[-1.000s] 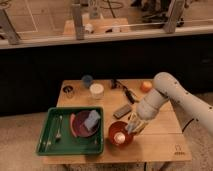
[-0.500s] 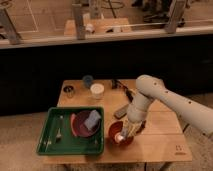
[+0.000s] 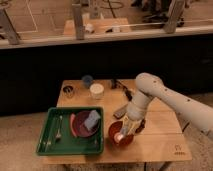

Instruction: Place towel in red bowl

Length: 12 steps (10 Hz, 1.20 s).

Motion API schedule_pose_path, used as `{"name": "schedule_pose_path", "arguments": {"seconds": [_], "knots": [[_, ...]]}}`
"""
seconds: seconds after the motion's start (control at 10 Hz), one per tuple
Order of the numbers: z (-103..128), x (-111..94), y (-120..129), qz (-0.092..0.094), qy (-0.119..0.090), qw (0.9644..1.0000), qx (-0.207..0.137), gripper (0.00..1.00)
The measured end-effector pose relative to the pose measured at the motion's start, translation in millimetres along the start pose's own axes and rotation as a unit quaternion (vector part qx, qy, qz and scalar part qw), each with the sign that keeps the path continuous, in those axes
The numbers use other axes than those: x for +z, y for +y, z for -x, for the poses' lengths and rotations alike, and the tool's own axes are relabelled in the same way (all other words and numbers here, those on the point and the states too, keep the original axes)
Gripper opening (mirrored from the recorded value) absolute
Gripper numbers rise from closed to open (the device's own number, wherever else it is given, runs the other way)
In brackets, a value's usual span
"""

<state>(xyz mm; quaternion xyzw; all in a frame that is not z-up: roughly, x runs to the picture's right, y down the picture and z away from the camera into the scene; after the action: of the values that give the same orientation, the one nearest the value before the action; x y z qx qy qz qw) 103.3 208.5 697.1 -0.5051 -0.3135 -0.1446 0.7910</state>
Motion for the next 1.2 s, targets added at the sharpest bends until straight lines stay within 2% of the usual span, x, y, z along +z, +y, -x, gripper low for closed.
{"name": "schedule_pose_path", "arguments": {"seconds": [0.3, 0.6, 0.7, 1.1, 1.2], "knots": [[-5, 25, -16, 0.027, 0.024, 0.9993, -0.001, 0.0], [-7, 27, -16, 0.031, 0.026, 0.9992, 0.001, 0.0], [-6, 28, -17, 0.031, 0.026, 0.9992, 0.0, 0.04], [-6, 28, -17, 0.032, 0.026, 0.9991, -0.001, 0.41], [-6, 28, -17, 0.032, 0.026, 0.9992, 0.0, 0.53]]}}
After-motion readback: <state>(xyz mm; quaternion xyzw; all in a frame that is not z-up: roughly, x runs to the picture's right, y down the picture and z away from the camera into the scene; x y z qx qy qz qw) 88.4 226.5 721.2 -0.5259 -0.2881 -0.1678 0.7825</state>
